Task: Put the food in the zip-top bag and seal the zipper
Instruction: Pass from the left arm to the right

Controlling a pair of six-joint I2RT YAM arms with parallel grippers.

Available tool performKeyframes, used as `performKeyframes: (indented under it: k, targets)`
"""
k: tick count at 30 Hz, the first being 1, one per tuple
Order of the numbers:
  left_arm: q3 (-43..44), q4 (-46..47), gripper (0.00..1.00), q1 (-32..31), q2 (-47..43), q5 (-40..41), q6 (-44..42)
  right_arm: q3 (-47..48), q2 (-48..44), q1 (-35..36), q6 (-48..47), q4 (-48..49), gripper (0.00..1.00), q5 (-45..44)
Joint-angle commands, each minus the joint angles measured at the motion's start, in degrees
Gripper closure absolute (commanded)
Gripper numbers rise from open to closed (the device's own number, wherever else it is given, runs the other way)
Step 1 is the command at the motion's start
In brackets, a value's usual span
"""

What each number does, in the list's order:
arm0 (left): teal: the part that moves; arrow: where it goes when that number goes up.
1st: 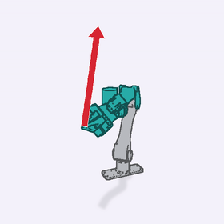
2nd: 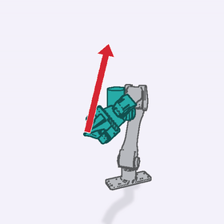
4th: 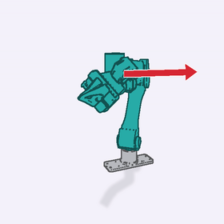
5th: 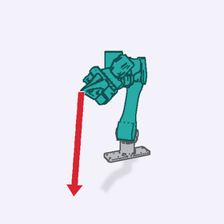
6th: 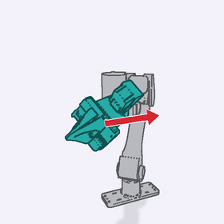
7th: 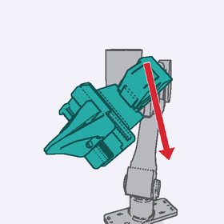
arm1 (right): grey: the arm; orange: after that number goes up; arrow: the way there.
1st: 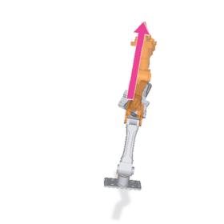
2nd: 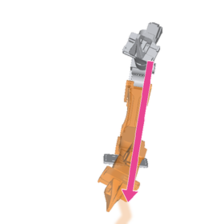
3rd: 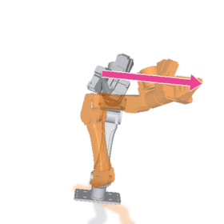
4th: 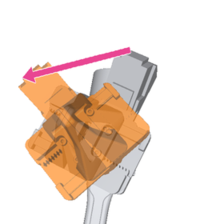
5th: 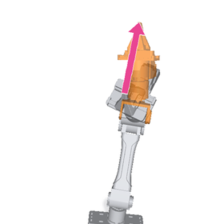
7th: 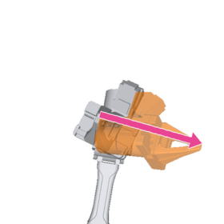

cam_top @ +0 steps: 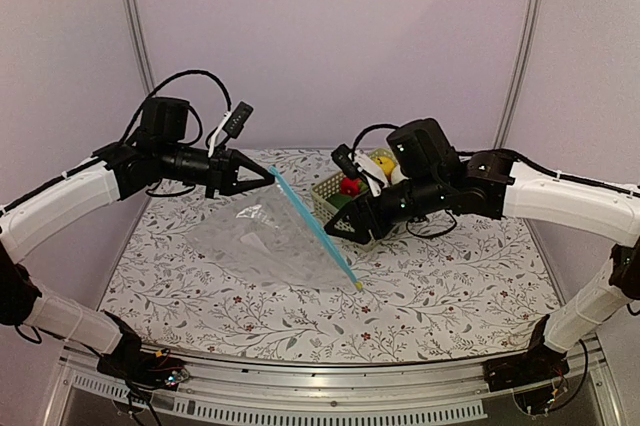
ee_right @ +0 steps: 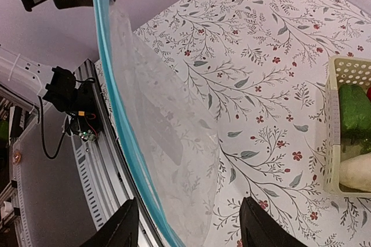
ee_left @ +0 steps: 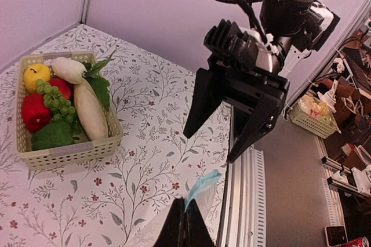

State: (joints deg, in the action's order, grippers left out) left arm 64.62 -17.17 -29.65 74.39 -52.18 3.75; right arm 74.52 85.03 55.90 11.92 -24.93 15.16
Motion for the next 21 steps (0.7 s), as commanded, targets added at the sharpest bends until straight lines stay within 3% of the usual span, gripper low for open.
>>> performKeyframes:
  k: [1, 21]
  targets:
    - [1.2, -1.1, 1.0, -0.8, 0.6, -0.8, -1.1, 1.9, 1.9, 0.5, 0.8, 1.6, 0.44, 2.6]
    - [1.3, -1.2, 1.0, -0.9, 0.6, -0.9, -1.1, 1.8, 4.4, 0.6, 2.1, 3.8, 0.67, 4.8]
